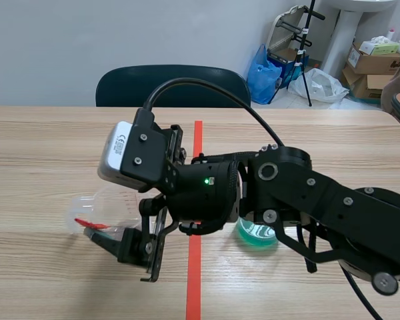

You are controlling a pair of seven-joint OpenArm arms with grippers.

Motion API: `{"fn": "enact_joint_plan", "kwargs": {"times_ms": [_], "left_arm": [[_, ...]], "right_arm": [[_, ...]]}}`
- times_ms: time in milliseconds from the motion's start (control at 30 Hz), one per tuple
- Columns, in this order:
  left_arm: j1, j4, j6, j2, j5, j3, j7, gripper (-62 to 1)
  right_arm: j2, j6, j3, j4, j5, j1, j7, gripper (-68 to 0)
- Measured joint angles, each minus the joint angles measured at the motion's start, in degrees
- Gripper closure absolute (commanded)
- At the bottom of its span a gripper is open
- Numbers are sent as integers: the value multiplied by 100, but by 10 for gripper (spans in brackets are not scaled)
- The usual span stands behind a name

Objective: Do the redox reaction experiment

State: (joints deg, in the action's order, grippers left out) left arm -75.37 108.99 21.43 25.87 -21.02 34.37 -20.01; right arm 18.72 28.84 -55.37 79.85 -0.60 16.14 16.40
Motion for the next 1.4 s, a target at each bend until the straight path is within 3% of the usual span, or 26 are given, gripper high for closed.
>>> {"fn": "enact_joint_plan", "kwargs": {"times_ms": [133, 300, 667, 1000, 1133, 1400], "left_arm": [[0, 0, -2, 0, 0, 0, 0, -623], [0, 0, -2, 0, 0, 0, 0, -623], [0, 0, -2, 0, 0, 0, 0, -623], [0, 0, 2, 0, -4, 0, -2, -623], [0, 0, 4, 0, -4, 0, -4, -623], [0, 0, 17, 0, -4, 0, -2, -623]], "right_arm": [[0, -210, 0, 0, 0, 2, 2, -357], [0, -225, 0, 0, 0, 2, 2, -219], [0, -225, 0, 0, 0, 4, 170, -1], [0, -138, 0, 0, -149, 339, -11, -6], [0, 155, 0, 0, -767, 439, -367, -6], [2, 164, 0, 306, -1606, 813, -1421, -6]]}}
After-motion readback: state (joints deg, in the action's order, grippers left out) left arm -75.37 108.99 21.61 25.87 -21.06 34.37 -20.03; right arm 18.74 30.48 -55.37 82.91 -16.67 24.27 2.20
